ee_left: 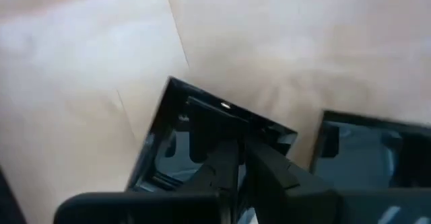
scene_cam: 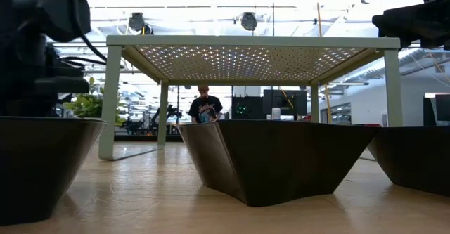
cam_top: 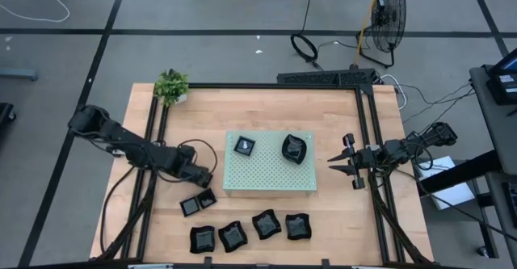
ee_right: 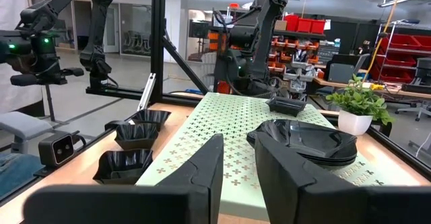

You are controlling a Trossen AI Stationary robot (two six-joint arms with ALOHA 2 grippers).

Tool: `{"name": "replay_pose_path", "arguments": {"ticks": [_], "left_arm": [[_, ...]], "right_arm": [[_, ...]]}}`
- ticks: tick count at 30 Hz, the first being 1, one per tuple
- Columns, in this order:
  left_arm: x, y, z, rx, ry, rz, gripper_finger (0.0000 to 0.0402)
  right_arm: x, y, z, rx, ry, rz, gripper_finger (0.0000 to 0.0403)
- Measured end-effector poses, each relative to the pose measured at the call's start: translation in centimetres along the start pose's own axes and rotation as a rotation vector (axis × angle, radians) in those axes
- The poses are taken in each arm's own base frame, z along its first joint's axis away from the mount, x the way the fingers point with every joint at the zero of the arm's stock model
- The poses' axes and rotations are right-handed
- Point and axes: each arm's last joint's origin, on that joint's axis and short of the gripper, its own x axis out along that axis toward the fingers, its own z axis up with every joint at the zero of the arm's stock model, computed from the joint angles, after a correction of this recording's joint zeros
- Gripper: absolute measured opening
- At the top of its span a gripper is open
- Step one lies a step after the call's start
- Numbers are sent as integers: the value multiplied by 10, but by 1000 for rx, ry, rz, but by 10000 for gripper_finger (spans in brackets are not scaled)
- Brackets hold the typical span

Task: Pick & Place Mini shaped plates
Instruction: Stack the square plate on top of the square plate on the shelf

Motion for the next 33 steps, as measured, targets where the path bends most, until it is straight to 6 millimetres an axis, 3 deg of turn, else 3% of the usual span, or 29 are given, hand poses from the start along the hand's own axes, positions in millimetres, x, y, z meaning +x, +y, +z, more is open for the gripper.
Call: {"name": "replay_pose_path", "arguments": {"ticks": [18, 28, 33], "left_arm": [[5, -6, 54, 14, -252, -31, 78], [-3, 1, 62, -27, -31, 38, 164], [-5, 4, 60, -59, 24, 74, 181]], "right_arm": [[0, 0, 0, 0, 0, 0, 75], [0, 0, 0, 0, 0, 0, 75], [0, 0, 0, 0, 0, 0, 75]]}}
